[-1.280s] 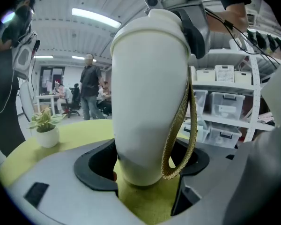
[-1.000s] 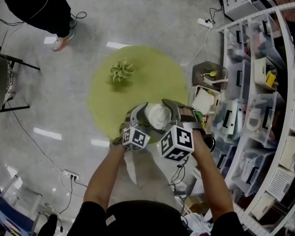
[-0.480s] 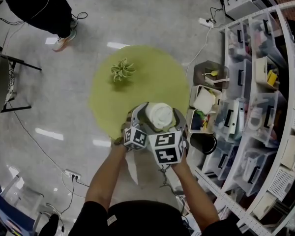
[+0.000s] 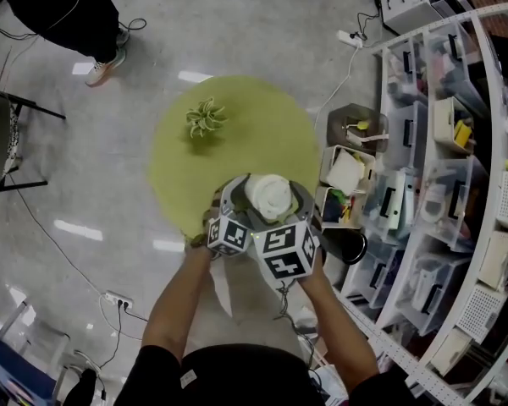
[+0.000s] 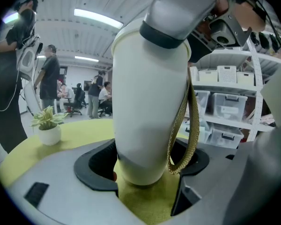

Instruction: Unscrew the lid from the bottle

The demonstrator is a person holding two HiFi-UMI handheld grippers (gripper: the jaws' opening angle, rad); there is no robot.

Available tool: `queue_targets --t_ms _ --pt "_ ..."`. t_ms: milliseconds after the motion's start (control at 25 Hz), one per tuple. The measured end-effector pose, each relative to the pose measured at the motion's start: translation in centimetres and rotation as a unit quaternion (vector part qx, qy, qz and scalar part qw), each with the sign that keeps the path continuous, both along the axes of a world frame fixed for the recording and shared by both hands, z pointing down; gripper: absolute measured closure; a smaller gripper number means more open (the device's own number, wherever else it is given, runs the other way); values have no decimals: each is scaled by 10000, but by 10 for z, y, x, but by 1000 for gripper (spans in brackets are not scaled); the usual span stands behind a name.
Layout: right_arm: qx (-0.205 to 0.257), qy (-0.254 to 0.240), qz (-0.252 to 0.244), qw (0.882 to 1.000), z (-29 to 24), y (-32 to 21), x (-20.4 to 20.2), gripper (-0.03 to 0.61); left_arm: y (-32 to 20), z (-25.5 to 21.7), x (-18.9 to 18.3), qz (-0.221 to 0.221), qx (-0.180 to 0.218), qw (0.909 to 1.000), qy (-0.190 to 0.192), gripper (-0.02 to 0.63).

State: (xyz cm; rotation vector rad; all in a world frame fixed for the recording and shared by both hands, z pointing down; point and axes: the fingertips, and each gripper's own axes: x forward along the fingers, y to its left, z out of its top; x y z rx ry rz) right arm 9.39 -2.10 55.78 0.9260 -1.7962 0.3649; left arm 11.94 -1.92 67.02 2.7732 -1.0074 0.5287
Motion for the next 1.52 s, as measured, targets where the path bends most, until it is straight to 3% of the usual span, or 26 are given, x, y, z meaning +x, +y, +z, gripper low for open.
queue_targets --t_ms 280,560,680,800,960,1080,1240,1400,1520 --pt "185 -126 -1413 9897 1 4 -5 155 0 2 -2 -4 -28 10000 -26 242" --pt "202 -163 -2882 9572 0 8 -6 155 -2 0 -2 -8 -28 10000 -30 243" --pt "92 -13 -3252 9456 3 11 -6 155 -1 2 -1 -22 -27 10000 -22 242" --pt "29 125 -3319 9432 3 11 -5 155 -1 3 0 10 -17 10000 -40 242" --pt "-44 206 -2894 9570 3 9 -4 153 0 1 -1 39 -12 9999 -93 244" --pt "108 -70 -2094 9777 -2 5 -2 130 0 0 -1 56 -30 9999 -99 244" --pt "398 -424 -1032 9930 -15 0 -1 129 -1 -1 0 80 -26 9999 -93 244" --pt "162 -1049 508 9931 -21 -5 -6 129 -1 -1 -4 80 -45 9999 -117 245" --pt "58 -862 1152 9896 -14 -10 1 129 0 0 -2 90 -70 9999 -93 245"
